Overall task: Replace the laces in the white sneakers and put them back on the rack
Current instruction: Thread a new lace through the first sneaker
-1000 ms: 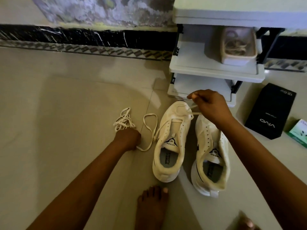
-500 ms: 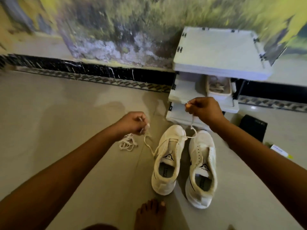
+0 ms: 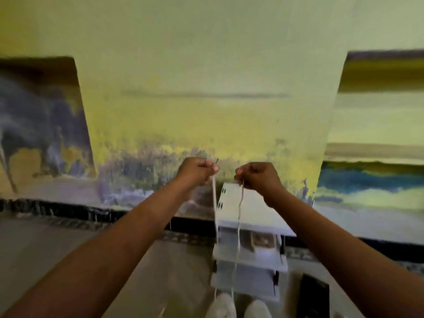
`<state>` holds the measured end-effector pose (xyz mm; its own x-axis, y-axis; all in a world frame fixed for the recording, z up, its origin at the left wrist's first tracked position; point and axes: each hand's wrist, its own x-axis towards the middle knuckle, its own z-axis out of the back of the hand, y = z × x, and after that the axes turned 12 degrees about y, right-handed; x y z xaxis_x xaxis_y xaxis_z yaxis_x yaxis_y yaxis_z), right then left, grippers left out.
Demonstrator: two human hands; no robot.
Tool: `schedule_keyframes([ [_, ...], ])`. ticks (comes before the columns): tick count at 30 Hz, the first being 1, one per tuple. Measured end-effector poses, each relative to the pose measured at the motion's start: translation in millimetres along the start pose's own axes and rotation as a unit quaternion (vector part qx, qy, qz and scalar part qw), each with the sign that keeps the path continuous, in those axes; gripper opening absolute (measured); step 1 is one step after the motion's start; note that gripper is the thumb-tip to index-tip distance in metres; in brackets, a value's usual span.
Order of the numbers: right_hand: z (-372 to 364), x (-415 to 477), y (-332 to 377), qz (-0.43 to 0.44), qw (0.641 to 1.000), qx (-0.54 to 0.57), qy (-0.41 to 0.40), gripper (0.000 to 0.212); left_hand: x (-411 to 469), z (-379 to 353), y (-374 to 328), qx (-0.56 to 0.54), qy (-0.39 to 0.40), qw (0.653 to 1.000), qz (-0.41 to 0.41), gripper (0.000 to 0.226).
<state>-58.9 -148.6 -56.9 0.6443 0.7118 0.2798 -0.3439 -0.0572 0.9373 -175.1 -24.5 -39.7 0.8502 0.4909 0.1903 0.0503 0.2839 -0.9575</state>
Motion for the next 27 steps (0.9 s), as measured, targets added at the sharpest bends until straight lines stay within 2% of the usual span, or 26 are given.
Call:
schedule_keyframes([
  [5,2,14,51,0.033,0.998,0.05,-0.002,0.015,2,1,-48,0.017,-0.009,0.999,-0.038,0.02],
  [11,-4,25,59,0.051,0.996,0.062,-0.028,0.005,3,0,-53,0.054,-0.074,0.995,-0.043,0.023],
  [14,-1,29,58,0.059,0.995,0.072,-0.045,0.008,7,-2,-53,0.078,-0.083,0.992,-0.051,0.021],
  [20,4,36,70,0.091,0.993,0.057,-0.04,0.011,9,-16,-55,0.088,-0.053,0.993,-0.063,0.009],
  [27,3,39,74,0.101,0.993,0.052,-0.032,0.012,14,-25,-55,0.078,-0.065,0.993,-0.059,0.018],
])
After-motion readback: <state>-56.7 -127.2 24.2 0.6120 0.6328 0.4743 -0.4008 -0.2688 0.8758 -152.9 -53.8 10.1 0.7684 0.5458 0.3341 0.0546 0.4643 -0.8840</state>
